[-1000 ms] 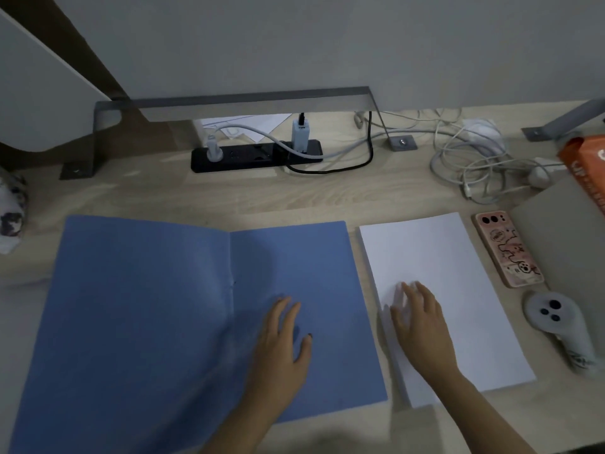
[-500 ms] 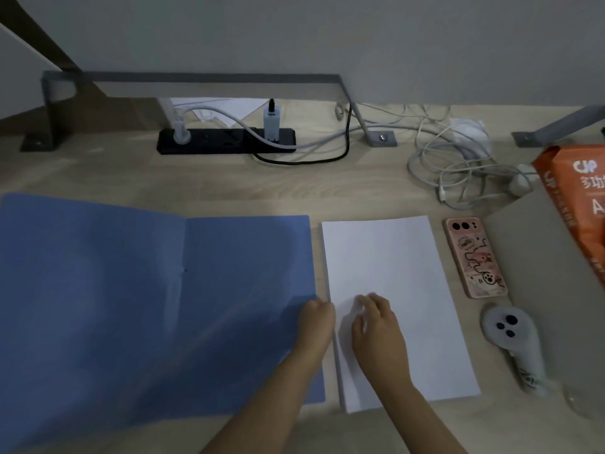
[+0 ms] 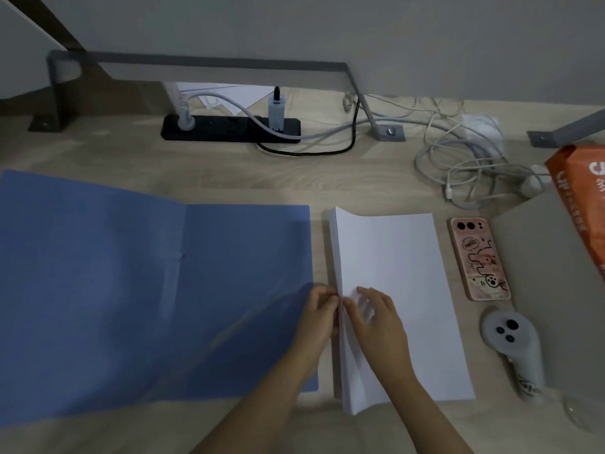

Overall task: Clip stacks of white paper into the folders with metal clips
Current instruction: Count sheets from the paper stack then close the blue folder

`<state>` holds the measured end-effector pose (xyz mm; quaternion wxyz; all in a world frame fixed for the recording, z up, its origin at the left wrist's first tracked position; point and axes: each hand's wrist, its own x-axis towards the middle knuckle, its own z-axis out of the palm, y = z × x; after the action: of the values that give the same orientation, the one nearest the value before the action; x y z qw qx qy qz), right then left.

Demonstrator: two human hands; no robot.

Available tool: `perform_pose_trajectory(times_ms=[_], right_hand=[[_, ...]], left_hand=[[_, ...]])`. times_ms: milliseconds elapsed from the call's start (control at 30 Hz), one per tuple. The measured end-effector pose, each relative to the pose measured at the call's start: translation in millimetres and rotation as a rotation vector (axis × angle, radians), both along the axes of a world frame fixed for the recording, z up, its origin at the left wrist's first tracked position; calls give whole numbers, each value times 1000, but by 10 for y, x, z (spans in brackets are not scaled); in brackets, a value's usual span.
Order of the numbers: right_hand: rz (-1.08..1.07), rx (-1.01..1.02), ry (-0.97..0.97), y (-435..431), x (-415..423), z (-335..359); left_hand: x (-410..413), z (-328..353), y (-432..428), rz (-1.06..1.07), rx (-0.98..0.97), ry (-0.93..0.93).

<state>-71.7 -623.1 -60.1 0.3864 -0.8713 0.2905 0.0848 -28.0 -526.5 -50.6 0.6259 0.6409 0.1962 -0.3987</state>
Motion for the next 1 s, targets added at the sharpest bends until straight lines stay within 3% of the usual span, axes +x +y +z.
perform_pose_trajectory(times_ms=[433, 1000], right_hand=[[-155, 147, -46, -45, 18, 2], [-162, 158, -40, -26, 12, 11]], left_hand=[[-91, 9, -59, 6, -163, -36], [-51, 11, -30, -6, -164, -56]])
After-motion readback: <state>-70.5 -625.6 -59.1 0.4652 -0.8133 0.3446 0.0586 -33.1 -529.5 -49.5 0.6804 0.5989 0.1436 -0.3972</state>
